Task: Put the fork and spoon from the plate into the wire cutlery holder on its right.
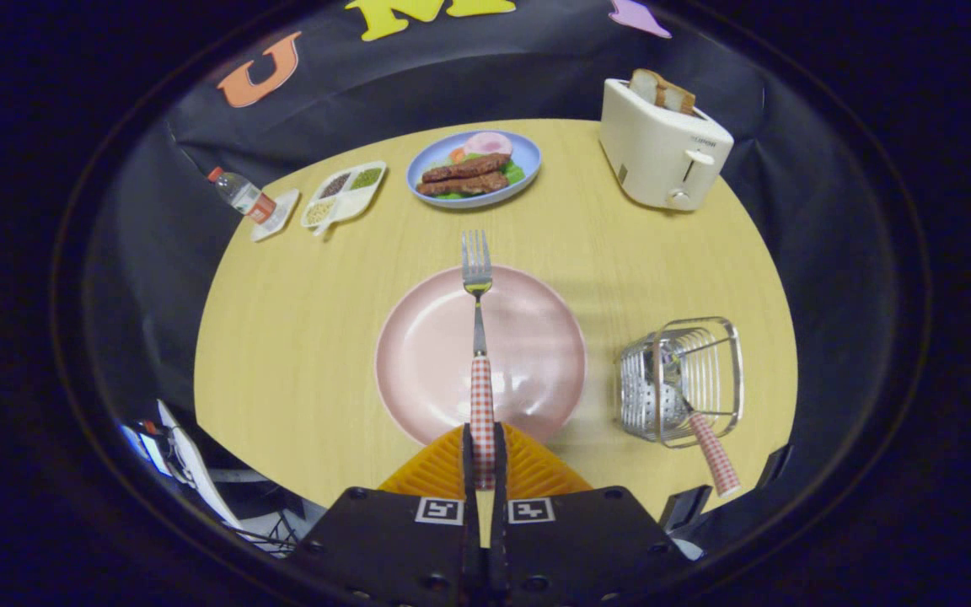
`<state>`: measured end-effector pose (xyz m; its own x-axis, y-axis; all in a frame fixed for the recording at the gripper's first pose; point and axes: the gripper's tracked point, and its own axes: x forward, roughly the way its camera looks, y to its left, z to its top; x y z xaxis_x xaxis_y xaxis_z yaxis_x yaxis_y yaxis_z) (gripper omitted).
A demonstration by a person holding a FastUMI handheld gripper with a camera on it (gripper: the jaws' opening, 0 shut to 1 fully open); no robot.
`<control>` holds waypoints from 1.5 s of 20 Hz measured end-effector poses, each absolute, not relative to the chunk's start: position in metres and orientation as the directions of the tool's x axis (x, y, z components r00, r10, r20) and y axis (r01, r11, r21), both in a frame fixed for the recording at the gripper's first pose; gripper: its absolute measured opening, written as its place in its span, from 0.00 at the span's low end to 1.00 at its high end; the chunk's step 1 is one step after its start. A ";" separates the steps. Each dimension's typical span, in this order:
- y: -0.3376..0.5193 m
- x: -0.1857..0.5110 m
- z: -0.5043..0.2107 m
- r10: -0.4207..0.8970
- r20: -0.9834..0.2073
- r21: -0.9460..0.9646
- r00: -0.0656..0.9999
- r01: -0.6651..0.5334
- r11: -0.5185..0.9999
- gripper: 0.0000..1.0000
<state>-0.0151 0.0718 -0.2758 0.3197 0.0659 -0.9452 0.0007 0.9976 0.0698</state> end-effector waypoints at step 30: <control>-0.057 -0.066 -0.228 0.057 -0.930 -0.022 -0.364 0.209 0.978 0.04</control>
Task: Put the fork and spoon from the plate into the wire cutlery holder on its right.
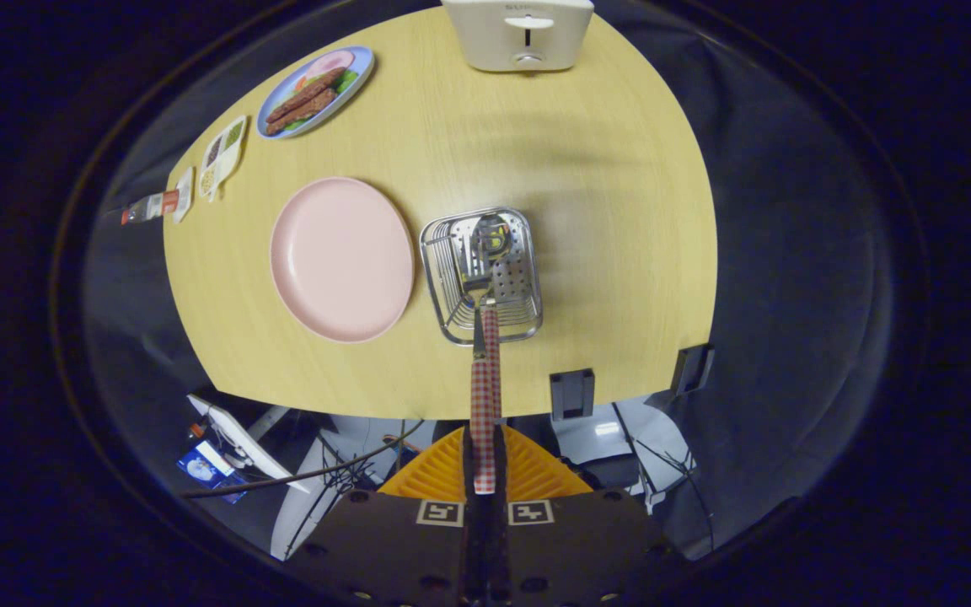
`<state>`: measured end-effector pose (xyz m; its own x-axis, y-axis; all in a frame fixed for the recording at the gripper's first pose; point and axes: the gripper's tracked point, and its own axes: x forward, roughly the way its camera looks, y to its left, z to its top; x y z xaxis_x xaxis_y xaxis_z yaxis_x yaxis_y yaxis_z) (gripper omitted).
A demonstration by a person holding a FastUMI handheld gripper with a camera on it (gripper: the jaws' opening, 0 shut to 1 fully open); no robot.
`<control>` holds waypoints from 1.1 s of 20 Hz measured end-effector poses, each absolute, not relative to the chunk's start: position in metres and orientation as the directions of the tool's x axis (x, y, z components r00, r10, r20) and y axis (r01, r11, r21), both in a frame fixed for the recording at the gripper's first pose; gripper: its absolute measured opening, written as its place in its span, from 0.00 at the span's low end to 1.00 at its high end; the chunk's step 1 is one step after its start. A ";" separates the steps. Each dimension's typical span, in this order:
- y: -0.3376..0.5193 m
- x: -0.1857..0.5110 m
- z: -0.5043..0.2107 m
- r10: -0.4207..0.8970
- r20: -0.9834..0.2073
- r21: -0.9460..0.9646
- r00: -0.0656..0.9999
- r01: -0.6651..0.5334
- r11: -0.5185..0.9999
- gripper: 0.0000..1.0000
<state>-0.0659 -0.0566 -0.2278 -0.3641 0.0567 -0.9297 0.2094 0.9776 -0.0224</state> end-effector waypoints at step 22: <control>-0.031 0.046 -0.194 0.042 -0.933 0.071 0.358 0.068 0.995 0.87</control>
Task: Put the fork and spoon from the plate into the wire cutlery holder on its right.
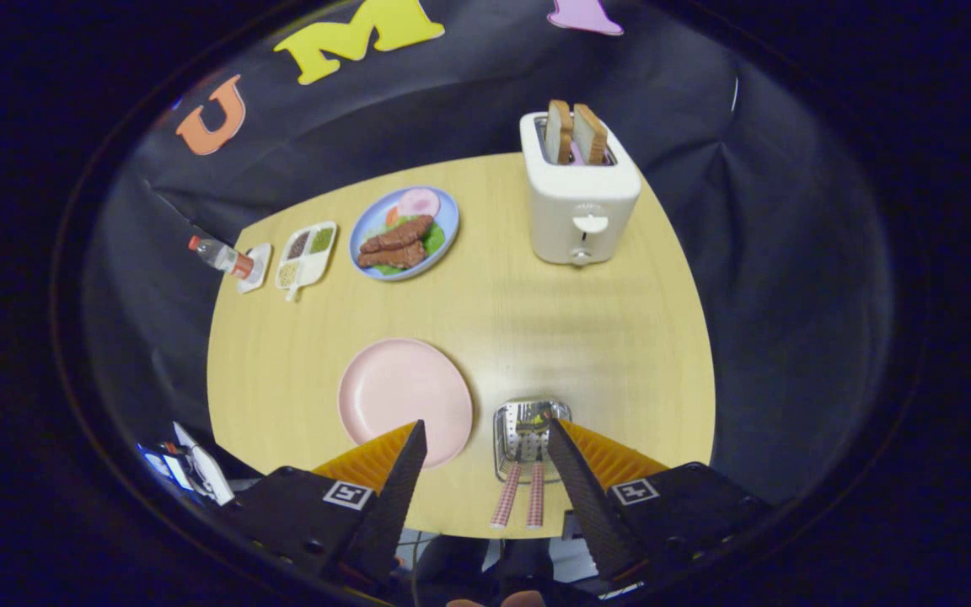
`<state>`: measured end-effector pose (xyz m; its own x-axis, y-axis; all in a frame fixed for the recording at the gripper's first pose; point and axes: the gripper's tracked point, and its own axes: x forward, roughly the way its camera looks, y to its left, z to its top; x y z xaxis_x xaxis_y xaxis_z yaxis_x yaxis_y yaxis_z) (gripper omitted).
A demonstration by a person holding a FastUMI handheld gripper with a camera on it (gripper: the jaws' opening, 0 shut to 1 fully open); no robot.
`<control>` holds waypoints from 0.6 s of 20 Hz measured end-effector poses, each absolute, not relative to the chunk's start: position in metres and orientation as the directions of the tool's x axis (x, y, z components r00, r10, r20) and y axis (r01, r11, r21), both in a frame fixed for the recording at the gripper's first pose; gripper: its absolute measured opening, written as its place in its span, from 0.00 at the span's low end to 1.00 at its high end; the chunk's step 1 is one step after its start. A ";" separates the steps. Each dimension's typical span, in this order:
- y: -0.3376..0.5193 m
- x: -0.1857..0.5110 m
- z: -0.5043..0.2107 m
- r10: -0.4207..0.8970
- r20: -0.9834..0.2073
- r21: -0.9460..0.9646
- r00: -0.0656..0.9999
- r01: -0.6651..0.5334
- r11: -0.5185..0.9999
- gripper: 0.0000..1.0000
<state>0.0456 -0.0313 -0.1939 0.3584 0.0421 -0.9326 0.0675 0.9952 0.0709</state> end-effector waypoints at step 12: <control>0.006 0.051 -0.148 0.013 -0.637 0.073 0.771 0.044 0.996 0.90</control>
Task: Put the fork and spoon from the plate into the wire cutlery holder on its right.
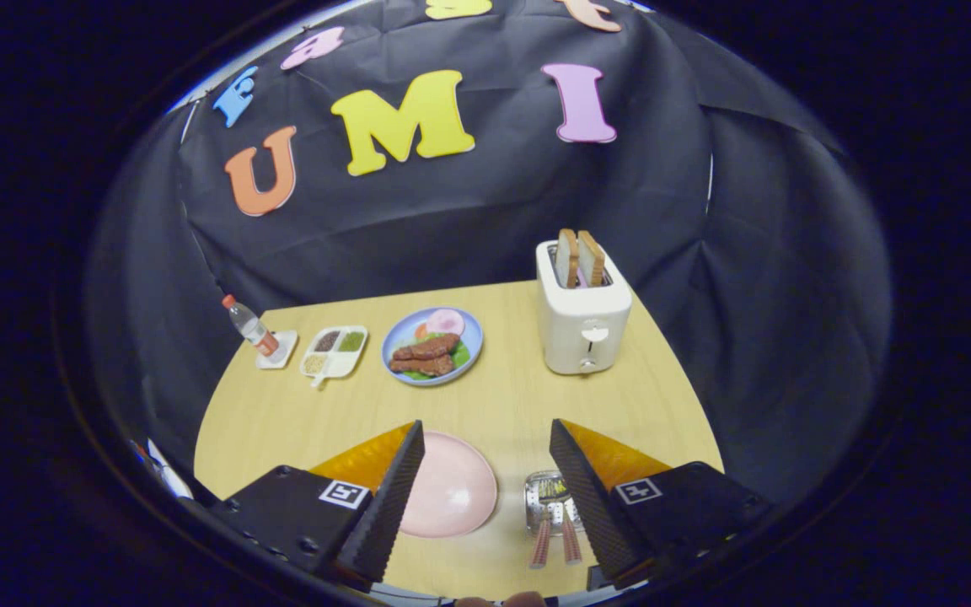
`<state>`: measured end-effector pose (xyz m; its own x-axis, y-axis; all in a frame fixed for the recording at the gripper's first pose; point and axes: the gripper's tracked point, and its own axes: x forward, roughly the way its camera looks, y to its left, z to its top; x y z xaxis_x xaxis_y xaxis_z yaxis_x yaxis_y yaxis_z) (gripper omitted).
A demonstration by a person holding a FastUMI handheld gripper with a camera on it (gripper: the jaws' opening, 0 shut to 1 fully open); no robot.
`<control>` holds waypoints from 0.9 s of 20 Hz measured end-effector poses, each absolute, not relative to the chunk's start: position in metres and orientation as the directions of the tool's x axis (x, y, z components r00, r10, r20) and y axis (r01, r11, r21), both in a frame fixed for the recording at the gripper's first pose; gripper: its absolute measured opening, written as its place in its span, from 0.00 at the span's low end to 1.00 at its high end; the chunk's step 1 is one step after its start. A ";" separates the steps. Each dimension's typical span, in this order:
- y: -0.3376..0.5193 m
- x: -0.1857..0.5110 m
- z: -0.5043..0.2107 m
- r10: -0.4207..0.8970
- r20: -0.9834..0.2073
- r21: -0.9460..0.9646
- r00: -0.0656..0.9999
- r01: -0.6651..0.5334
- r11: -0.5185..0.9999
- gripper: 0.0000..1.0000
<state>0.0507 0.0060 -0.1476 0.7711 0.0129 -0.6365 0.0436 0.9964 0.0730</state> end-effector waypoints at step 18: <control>0.004 0.041 -0.043 -0.035 -0.141 0.082 0.989 0.047 0.996 0.96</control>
<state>0.0406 0.0043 -0.0428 0.9894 -0.0347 -0.1408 0.0466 0.9955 0.0820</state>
